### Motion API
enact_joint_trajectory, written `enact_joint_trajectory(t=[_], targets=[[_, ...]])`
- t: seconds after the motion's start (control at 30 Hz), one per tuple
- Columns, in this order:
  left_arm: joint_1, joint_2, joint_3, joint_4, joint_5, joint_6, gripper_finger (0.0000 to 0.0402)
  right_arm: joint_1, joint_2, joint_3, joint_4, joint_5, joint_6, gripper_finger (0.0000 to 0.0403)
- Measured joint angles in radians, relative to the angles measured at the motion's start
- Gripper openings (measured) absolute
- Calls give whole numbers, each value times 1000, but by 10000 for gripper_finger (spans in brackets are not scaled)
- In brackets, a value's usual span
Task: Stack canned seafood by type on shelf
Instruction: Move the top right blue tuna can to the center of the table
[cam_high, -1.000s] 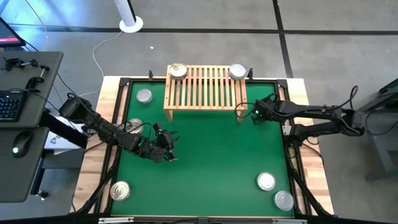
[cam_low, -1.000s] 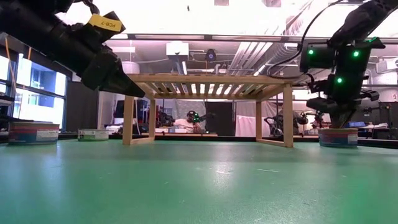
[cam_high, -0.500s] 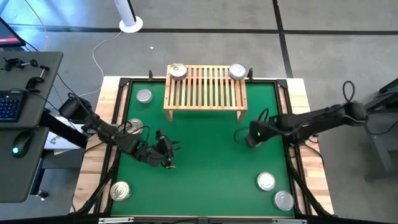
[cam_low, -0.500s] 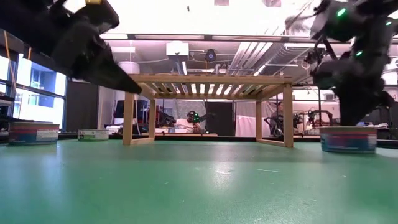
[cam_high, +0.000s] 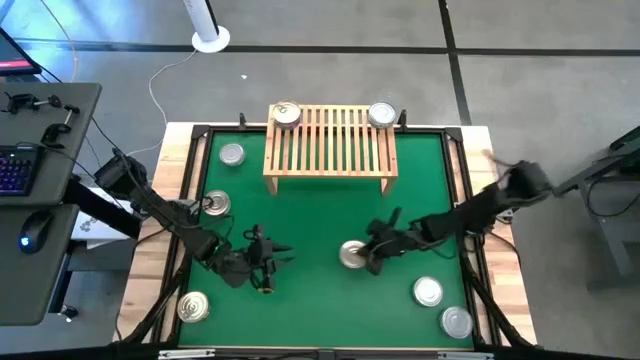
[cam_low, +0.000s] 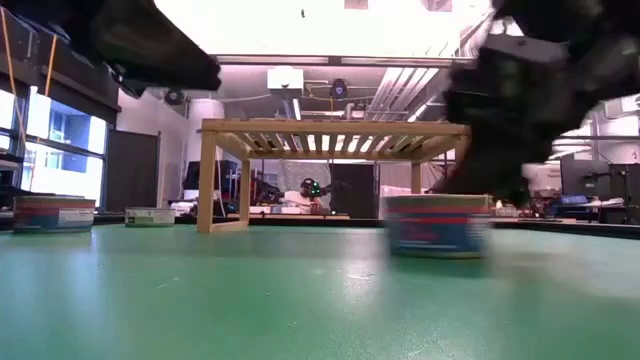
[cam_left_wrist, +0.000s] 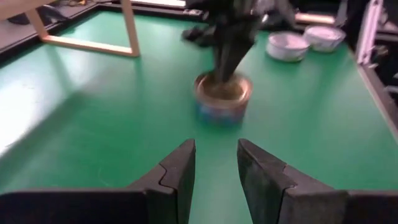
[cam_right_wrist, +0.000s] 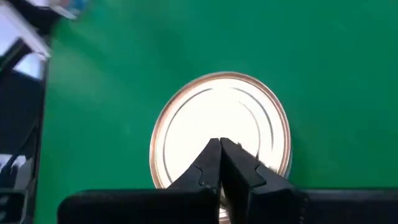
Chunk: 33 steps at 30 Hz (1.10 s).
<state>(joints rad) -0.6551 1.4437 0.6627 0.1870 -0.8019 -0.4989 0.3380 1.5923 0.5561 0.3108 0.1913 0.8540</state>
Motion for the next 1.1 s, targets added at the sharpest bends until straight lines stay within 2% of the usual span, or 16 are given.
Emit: enact_joint_trajectory(t=[0.1, 0.23, 0.37, 0.5, 0.63, 0.77, 0.83, 0.97, 1.1], targets=[[-24, 0, 7, 24, -22, -23, 108, -14, 146, 109, 155, -1, -177, 1], [-46, 0, 7, 95, -49, -23, 108, -13, 275, 306, 250, -1, -489, 1], [-56, 0, 7, 119, -54, -37, 108, 11, 287, 439, 275, 21, -747, 1], [-68, 0, 7, 115, -42, -96, 108, 29, 208, 415, 269, 83, -900, 0], [-89, 0, 7, 85, -39, -184, 108, 22, 82, 258, 275, 105, -932, 0], [-99, 7, 7, 12, -70, -260, 108, -11, 36, 90, 371, 40, -837, 5], [-97, 19, 7, -38, -72, -300, 108, -23, 47, 36, 429, -15, -809, 22], [-80, 71, 7, -110, -67, -423, 108, -28, 103, -18, 463, -54, -800, 95], [-58, 145, 7, -113, -51, -521, 108, -29, 181, -3, 474, -53, -783, 196]])
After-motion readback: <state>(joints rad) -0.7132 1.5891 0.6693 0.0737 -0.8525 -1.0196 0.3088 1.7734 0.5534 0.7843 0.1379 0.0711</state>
